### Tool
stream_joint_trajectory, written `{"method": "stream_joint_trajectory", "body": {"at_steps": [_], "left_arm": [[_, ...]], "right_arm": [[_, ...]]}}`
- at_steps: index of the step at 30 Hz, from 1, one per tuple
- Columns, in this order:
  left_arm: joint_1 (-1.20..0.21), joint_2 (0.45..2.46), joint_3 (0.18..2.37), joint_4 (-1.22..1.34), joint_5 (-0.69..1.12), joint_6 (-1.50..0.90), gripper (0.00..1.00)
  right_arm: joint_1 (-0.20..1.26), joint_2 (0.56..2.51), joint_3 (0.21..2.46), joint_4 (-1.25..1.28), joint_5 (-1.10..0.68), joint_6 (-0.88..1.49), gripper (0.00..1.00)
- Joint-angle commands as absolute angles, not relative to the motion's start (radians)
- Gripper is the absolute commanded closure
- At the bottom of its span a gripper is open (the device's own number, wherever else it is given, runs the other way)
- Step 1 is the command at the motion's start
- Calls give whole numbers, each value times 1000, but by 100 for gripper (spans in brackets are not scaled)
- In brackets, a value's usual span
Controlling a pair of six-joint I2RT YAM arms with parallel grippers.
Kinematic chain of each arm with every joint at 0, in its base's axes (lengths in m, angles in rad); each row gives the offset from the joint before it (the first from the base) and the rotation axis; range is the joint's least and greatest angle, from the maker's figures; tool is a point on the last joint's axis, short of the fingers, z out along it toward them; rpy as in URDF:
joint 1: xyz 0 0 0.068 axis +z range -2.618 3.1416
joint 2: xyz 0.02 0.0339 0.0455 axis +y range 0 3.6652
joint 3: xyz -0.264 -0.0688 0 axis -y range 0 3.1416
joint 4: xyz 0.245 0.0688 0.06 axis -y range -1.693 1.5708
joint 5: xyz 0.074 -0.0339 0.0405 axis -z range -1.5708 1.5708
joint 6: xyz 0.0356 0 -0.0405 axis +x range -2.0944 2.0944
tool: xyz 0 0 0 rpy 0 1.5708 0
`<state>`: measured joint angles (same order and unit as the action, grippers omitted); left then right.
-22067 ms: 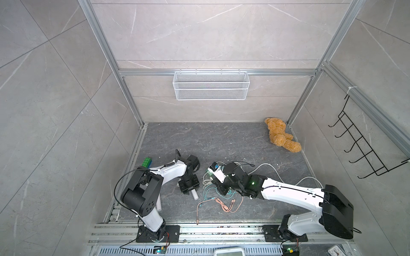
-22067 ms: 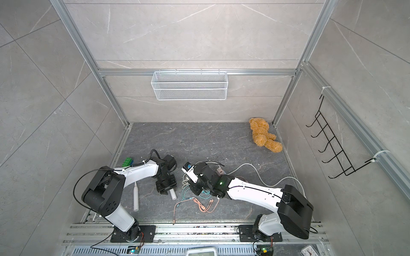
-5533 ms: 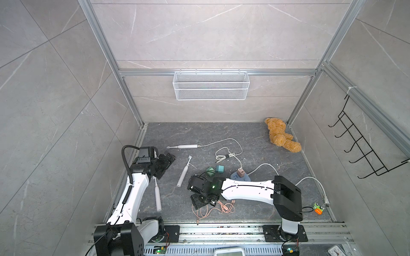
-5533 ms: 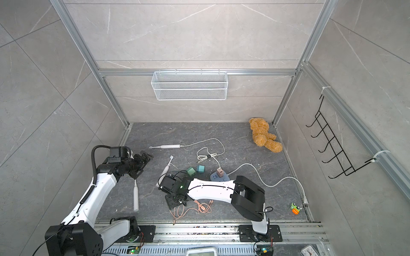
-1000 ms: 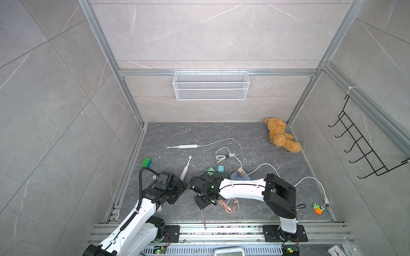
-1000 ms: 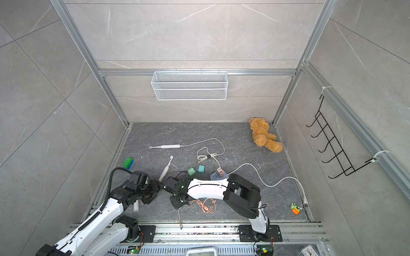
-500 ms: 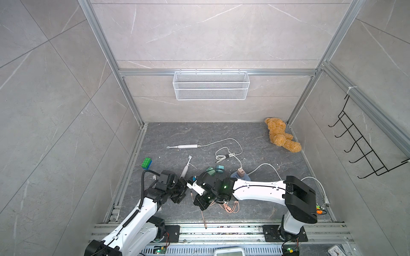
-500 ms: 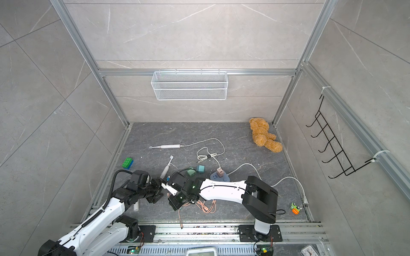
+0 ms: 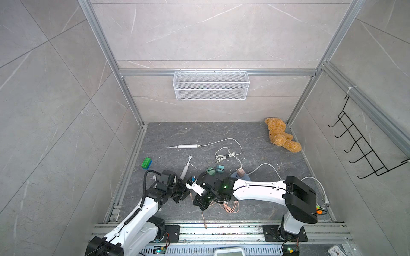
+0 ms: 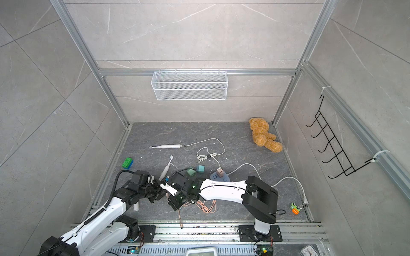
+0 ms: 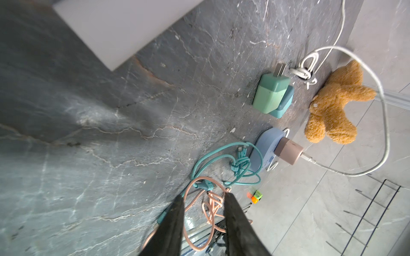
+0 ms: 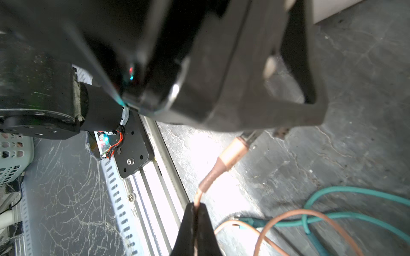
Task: Charge the electric toothbrush
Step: Pick up the charging cable from the center of the board.
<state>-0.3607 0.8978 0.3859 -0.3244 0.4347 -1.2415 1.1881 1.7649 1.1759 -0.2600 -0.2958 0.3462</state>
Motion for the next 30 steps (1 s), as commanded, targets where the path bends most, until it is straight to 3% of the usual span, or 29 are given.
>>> {"method": "stream_joint_trajectory", "body": {"at_steps": [1,16,19,23,25,28,30], "left_arm": [[-367,925,419,-302,484,-1204,71],[-367,961,436,-319,508,-1161,98],[-367,968,436,-322,509,-1163,100],[-367,969,438,-330,515,-1184,100],[-367,967,440,-345,514,-1201,100],[-366,971,451,-366,514,-1222,100],[-366,976,454,-368,524,-1241,100]], "right_arm": [[1180,1731,1172,-282,-275,322,100],[1177,1754,1206,-360,-198,277,100],[1177,1745,1204,-363,-181,260,100],[1182,1694,1143,-293,-140,224,79],[1188,1646,1077,-203,-100,194,63],[1222,1587,984,-60,3,98,54],[1238,1583,942,30,49,27,53]]}}
